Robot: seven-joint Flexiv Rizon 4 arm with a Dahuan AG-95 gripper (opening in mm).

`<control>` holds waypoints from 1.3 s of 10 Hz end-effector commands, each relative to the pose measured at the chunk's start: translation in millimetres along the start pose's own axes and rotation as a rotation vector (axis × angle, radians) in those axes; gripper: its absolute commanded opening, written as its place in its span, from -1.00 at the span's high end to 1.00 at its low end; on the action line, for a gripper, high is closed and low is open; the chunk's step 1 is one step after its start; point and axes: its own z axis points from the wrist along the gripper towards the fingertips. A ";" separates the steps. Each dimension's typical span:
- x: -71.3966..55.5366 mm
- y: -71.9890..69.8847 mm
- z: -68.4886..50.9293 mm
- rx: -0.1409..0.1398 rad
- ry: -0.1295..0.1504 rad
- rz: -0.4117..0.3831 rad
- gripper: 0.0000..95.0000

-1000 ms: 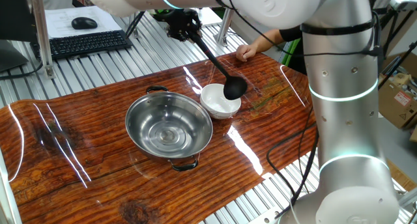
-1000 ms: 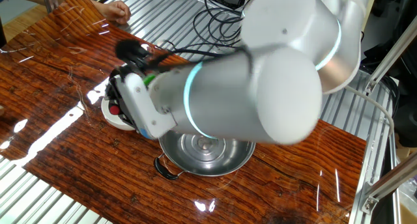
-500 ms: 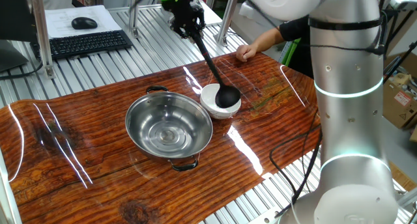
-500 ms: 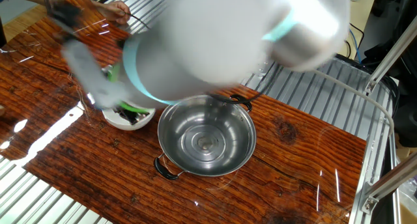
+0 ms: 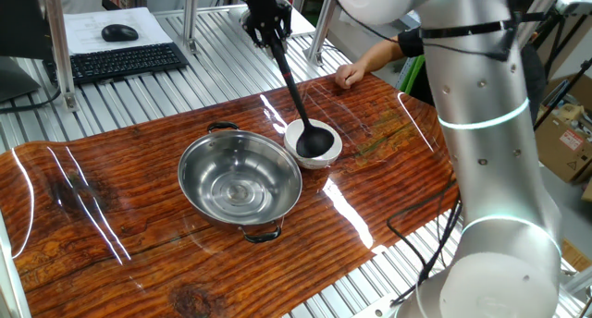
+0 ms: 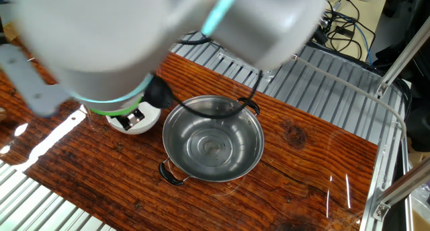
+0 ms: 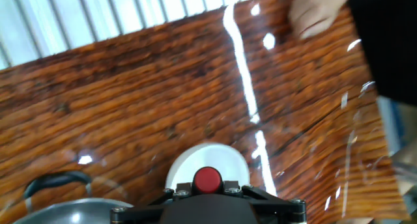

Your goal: Scoop water with a large spoon from one bowl to another

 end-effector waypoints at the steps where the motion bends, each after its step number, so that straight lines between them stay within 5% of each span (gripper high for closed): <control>1: 9.1 3.7 0.3 -0.149 0.041 0.040 1.00; 2: 12.0 6.1 -1.4 -0.184 0.052 0.062 1.00; 4: 21.2 14.2 -2.0 -0.196 0.051 0.065 1.00; 7: 31.6 26.0 3.5 -0.281 0.042 0.117 1.00; 9: 33.0 32.8 7.1 -0.293 0.030 0.135 1.00; 10: 32.6 38.2 10.1 -0.333 0.024 0.162 1.00; 13: 32.5 46.8 15.9 -0.372 0.014 0.182 1.00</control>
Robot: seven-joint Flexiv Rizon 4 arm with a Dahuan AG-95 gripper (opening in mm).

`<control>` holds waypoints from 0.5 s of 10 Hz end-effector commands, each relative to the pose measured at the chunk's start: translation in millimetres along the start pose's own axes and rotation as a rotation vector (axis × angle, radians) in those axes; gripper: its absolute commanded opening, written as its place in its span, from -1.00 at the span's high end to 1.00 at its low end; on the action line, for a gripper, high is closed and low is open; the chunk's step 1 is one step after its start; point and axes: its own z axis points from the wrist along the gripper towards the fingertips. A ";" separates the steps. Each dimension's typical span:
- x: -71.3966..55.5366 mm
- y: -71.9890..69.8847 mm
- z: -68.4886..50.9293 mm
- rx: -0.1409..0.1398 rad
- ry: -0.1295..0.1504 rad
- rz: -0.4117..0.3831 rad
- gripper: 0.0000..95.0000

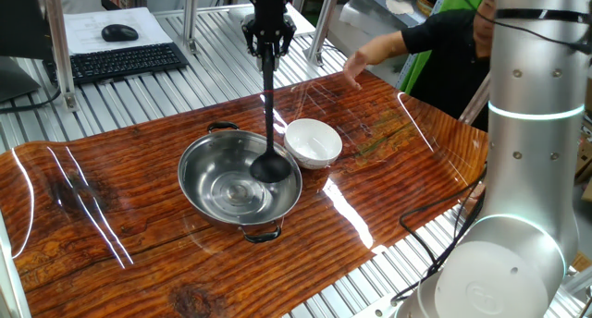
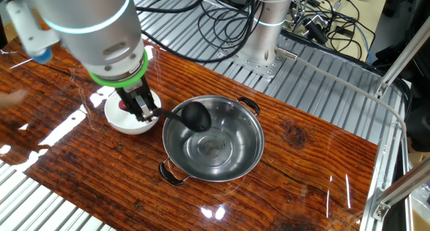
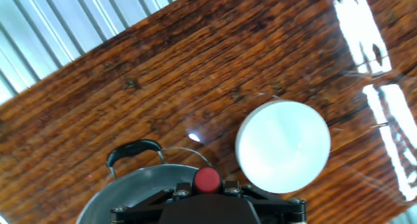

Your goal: Scoop water with a large spoon from one bowl to another

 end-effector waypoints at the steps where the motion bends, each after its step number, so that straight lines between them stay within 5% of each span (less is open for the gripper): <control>1: 1.2 4.9 5.6 -0.033 0.000 0.016 1.00; 5: 8.2 10.5 18.1 -0.058 -0.017 0.034 1.00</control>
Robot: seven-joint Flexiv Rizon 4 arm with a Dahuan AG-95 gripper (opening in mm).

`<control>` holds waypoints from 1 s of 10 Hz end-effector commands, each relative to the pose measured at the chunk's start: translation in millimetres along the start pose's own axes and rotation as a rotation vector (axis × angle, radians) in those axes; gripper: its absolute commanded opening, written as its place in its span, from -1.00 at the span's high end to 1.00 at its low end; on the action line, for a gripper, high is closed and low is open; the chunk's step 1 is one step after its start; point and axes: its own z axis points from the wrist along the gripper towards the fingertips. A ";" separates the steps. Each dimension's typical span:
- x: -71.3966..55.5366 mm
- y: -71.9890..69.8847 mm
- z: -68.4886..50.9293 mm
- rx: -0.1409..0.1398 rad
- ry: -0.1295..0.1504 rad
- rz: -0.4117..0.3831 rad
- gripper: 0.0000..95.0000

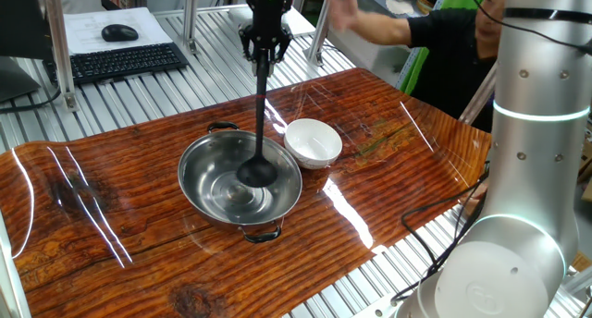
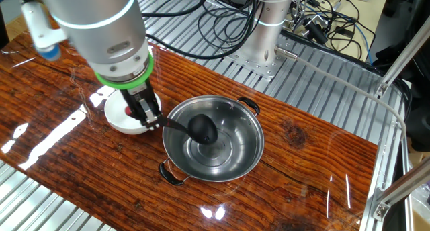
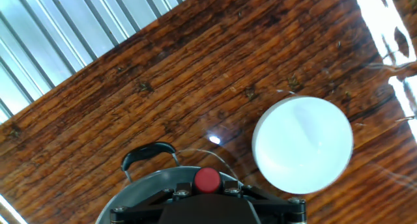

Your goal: Scoop water with a large spoon from one bowl to another

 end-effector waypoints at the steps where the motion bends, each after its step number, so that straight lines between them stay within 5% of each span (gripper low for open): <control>1: 2.1 2.3 4.8 0.000 -0.005 0.005 1.00; 2: 3.4 3.2 7.0 0.001 -0.008 0.009 0.60; 7: 3.9 3.9 8.3 0.005 0.003 0.024 0.60; 8: 3.7 4.2 9.0 0.005 0.004 0.024 0.20; 10: 3.7 4.6 9.5 0.007 0.007 0.024 0.20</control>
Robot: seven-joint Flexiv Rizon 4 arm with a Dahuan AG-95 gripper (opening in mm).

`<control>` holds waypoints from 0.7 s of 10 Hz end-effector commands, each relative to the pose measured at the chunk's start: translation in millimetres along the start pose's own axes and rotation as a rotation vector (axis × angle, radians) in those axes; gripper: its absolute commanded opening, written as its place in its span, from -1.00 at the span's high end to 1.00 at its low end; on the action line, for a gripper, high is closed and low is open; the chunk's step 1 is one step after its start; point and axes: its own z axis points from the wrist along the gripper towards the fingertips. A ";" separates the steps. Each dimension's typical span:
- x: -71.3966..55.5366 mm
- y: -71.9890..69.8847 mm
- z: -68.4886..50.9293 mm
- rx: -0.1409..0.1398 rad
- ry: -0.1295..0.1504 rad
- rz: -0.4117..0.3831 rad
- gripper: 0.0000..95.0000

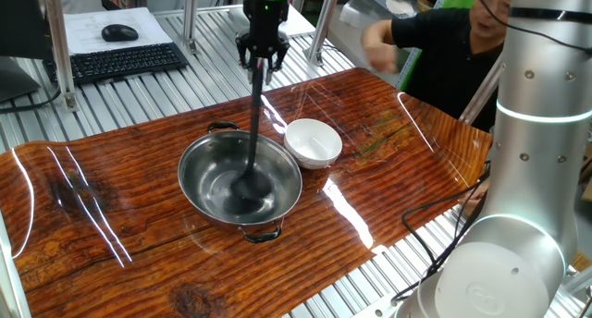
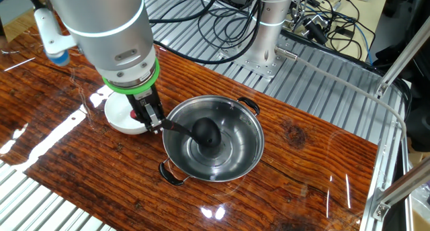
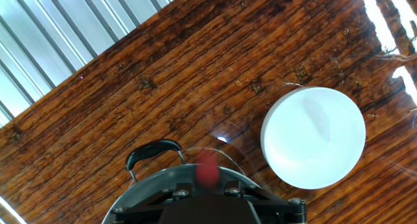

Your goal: Scoop water with a large spoon from one bowl to another

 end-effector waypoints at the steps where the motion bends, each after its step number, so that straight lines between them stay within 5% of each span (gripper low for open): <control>1: -0.8 0.8 -0.3 0.002 0.006 0.001 0.20; 5: -0.8 1.3 0.4 -0.001 0.012 0.005 0.20; 6: -0.8 1.3 0.5 -0.009 0.017 0.003 0.60; 7: -1.0 1.2 0.6 -0.015 0.020 0.004 0.60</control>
